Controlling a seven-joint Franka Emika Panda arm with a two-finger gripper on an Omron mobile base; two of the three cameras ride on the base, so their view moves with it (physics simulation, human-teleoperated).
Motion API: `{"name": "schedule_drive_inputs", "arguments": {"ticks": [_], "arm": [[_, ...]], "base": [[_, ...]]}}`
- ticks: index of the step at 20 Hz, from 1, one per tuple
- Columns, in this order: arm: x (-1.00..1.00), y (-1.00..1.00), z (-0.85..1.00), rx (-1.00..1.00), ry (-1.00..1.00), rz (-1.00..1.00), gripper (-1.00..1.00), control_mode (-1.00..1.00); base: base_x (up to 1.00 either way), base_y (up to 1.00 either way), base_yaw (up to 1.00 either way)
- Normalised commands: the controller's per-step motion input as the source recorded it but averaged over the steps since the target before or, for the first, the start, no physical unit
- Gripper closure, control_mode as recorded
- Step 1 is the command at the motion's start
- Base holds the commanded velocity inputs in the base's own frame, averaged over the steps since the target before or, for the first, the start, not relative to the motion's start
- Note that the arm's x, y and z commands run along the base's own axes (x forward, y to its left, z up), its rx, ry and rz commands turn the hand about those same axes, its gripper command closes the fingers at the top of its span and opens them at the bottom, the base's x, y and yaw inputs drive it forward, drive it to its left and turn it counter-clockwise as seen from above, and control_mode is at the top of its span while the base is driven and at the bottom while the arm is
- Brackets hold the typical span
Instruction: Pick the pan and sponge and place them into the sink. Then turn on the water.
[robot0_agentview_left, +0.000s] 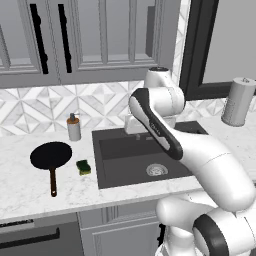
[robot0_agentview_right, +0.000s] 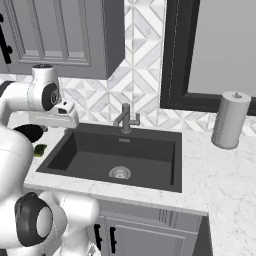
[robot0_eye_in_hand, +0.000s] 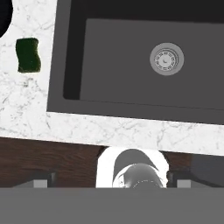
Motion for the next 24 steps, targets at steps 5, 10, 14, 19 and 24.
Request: {"name": "schedule_drive_inputs", "arguments": {"ticks": [5, 10, 14, 19, 24], "arm": [[0.36, 0.85, -0.19, -0.02, 0.14, 0.00, -1.00, -1.00], [0.19, 0.90, -0.16, -0.03, 0.28, 0.00, -1.00, -1.00], [0.00, 0.96, -0.29, -0.02, 0.16, 0.05, -1.00, -1.00], [0.00, 0.87, -0.20, 0.00, 0.22, 0.06, -1.00, -1.00], [0.00, 0.63, -0.30, -0.01, 0.22, 0.11, -1.00, -1.00]], "base": [[0.00, 0.00, 0.00], [0.00, 0.00, 0.00], [0.00, 0.00, 0.00], [0.00, 0.00, 0.00], [0.00, 0.00, 0.00]]}}
